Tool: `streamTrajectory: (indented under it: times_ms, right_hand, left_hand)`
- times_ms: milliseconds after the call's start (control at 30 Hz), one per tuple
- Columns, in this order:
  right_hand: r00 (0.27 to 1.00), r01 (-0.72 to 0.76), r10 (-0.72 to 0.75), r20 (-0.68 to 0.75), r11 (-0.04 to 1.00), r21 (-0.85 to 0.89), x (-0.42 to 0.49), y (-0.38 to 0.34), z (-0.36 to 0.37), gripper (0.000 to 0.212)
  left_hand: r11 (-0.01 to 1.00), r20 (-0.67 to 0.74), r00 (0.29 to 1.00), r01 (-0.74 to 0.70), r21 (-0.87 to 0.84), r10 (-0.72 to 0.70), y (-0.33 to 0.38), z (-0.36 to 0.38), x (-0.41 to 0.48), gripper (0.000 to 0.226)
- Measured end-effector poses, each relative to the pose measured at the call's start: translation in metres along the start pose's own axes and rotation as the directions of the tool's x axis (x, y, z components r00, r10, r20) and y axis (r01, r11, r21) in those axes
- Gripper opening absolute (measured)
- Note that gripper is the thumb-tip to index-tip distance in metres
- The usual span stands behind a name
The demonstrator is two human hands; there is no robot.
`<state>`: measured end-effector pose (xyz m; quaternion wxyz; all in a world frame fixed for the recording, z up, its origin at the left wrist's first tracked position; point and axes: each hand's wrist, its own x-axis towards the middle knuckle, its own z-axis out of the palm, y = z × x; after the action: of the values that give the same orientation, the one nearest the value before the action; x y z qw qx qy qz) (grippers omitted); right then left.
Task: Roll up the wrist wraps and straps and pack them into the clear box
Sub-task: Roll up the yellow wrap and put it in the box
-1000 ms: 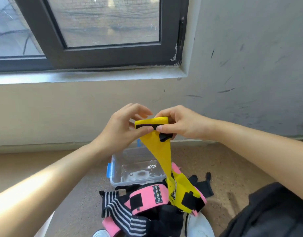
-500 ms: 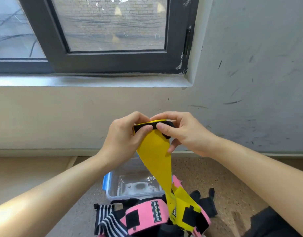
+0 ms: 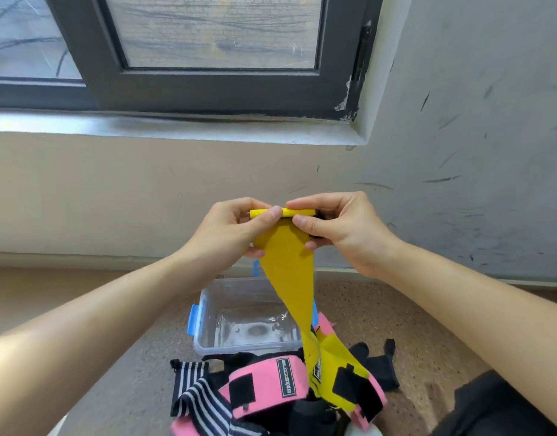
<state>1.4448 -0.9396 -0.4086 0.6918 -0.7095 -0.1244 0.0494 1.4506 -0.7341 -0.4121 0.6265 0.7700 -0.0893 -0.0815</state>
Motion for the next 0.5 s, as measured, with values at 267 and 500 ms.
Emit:
streamTrajectory:
  times_ms: [267, 500]
  right_hand:
    - [0.999, -0.040, 0.043, 0.030, 0.994, -0.101, -0.005, 0.002, -0.008, 0.056]
    - [0.946, -0.235, 0.230, 0.227, 0.972, -0.007, -0.006, -0.020, -0.020, 0.054]
  left_hand:
    - [0.997, -0.023, 0.997, -0.066, 0.030, 0.067, 0.003, 0.003, -0.002, 0.017]
    - [0.910, -0.049, 0.918, -0.382, 0.161, 0.394, 0.009, 0.007, -0.011, 0.019]
